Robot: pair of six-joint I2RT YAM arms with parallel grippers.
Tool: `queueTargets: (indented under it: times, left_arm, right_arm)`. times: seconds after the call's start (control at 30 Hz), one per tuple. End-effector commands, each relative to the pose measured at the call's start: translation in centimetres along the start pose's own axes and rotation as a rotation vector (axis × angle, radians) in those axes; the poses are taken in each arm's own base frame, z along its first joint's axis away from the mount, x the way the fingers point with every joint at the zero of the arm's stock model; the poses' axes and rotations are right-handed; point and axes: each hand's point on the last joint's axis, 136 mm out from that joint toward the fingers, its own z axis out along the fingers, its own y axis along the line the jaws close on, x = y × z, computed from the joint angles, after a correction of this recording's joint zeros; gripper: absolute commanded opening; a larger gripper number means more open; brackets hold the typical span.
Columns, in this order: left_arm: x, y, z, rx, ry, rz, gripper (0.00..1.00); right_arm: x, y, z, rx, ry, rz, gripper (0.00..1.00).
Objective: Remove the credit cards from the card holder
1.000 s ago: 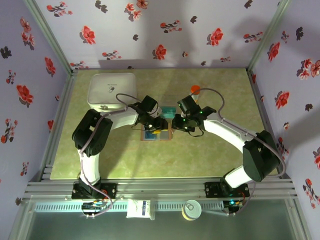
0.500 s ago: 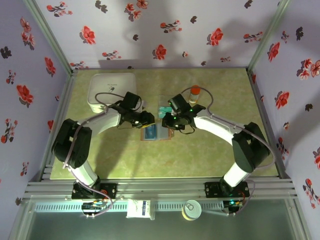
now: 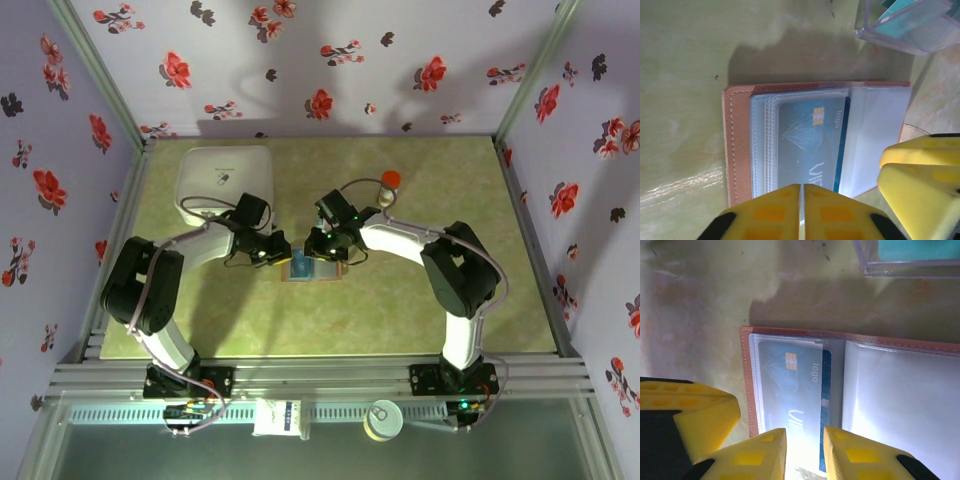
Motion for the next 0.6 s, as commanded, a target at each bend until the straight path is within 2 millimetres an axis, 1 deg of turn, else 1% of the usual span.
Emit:
queueTargets:
  times: [0.0,0.2,0.57]
  left_arm:
    - [0.5,1.2,1.0,-0.005,0.026,-0.002,0.06]
    - [0.7,2.3,2.0,-0.025,0.043,-0.021,0.05]
    - [1.0,3.1,2.1,-0.044,0.046,-0.03,0.03]
  right_arm:
    - [-0.3,1.5,0.5,-0.052,0.009,-0.005,0.27]
    - [-0.2,1.3,1.4,-0.053,0.03,-0.004,0.27]
    - [0.1,0.3,2.5,-0.018,0.057,0.001,0.26]
